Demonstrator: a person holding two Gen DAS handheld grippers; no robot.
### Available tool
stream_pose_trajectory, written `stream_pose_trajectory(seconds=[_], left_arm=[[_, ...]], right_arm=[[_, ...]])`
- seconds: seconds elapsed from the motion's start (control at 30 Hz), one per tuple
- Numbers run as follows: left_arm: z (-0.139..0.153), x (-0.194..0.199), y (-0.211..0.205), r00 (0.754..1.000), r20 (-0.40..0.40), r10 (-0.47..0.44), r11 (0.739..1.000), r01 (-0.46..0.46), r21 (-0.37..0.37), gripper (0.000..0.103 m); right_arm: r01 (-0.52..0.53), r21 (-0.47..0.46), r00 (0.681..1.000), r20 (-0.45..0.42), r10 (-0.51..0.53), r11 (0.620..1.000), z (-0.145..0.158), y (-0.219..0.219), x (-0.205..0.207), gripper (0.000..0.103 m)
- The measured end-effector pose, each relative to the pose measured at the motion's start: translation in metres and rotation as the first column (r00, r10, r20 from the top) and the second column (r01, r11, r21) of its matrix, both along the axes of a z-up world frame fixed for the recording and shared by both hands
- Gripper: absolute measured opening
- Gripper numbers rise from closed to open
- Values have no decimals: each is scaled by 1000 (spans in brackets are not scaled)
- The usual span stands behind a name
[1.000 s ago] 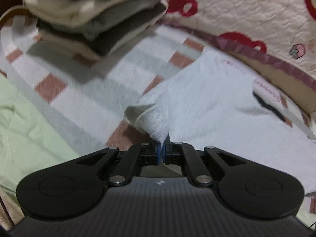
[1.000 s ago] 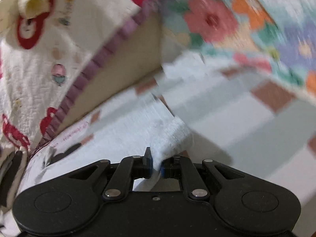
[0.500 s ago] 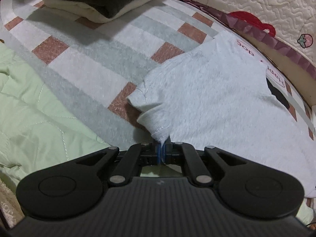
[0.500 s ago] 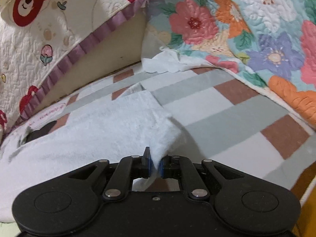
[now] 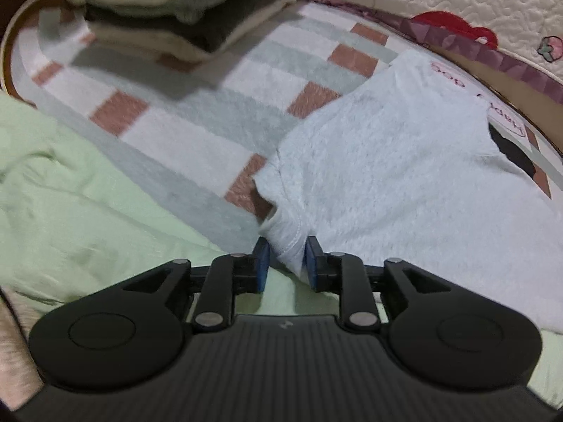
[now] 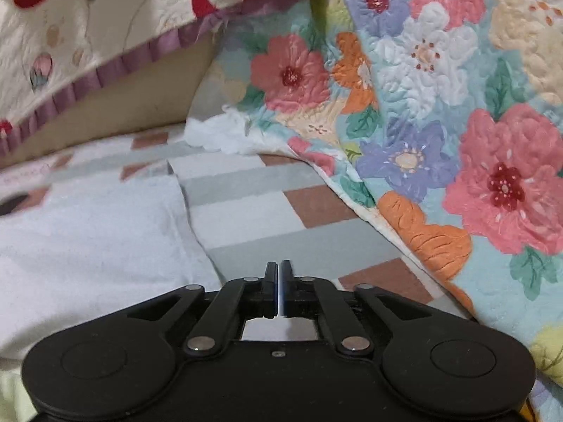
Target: Fold clothes
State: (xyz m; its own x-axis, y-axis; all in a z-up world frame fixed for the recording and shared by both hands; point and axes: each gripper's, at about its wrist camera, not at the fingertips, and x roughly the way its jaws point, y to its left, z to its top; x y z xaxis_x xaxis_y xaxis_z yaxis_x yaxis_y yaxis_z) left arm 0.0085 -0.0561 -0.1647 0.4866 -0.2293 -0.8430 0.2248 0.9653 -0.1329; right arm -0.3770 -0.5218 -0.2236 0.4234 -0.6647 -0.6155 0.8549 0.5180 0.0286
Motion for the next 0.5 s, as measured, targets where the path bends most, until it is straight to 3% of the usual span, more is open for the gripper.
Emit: stream_pose_trajectory(seconds=[0.1,0.17,0.2,0.27,0.3,0.4,0.5], left_arm=[[8,8,-7,997,56,-58,998,59,-5,31],[13,13,-11,991,93,-97,995,98,-6,44],[15,16,-13,987,112,-116,993,117,-6,44],[20,21,-18,977,149,-153,988,156,-5,44],[23,24,-20,971,167,-172,985,175,-5,44],[31,32,-27,948,222,-227,973,232,1,61],[38,40,-33,920,275,-280,957,289,9,85]], right_arm=[[-106,42,993,50,104,993,5,12,20,11],[-177,67,982,85,171,982,8,21,33,16],[-212,78,974,104,204,974,10,25,39,22],[-312,91,945,129,299,946,11,39,66,24],[-372,95,924,139,357,924,12,48,84,24],[-535,100,839,182,513,839,19,72,137,24],[-708,43,701,168,693,705,46,99,200,29]])
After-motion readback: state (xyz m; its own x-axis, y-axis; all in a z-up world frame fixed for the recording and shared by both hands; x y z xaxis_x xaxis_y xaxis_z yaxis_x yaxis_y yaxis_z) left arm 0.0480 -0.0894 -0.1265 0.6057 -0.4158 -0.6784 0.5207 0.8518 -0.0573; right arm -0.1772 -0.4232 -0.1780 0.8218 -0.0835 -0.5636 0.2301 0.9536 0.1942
